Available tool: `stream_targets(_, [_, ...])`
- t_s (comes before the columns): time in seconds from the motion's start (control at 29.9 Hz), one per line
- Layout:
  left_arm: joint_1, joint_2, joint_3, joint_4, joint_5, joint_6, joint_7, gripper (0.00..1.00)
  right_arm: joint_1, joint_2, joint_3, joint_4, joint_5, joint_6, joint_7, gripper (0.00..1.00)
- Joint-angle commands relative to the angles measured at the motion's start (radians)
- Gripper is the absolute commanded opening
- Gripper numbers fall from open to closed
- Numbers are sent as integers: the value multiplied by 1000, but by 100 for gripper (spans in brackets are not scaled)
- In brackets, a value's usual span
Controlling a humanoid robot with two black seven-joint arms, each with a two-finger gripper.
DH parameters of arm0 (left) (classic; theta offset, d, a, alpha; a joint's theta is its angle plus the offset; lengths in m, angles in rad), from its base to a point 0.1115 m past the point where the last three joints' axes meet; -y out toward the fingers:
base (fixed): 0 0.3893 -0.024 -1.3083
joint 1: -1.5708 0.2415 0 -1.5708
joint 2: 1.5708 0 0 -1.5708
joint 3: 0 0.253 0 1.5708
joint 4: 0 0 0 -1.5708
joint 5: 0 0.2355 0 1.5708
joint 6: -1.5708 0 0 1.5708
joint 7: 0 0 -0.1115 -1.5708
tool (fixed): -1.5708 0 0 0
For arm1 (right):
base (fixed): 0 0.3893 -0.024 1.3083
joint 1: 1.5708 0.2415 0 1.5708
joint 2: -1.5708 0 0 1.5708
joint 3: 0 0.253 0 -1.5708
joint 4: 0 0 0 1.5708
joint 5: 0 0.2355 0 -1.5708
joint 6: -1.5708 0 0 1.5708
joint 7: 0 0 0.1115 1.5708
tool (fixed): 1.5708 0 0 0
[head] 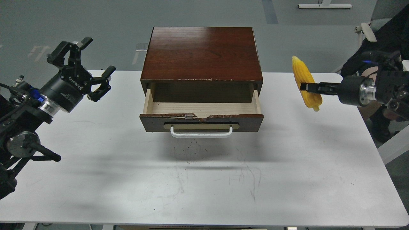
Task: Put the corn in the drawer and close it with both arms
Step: 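Lift the corn cob with the right gripper over the open drawer, then lower the corn cob into the drawer with the right gripper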
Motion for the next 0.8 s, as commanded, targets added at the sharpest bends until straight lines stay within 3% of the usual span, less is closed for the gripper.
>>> stream_targets(0.0, [-1,0,0,0,-2,0,1,100,163,69,-56,33,-4,2,0,9])
stream_targets(0.33, [-2,10,0,0,0,0,2,100,522,433,-342,122,-51,-13,0,10])
stream_targets(0.6, [-4,32,-3,0,-2,0,0,100,571,636,-447,131,-313,-137,0,11])
stream_targets(0.77, [-2,32,-5,0,-2,0,0,100,568,703,-523,130,-333,-187,0,14])
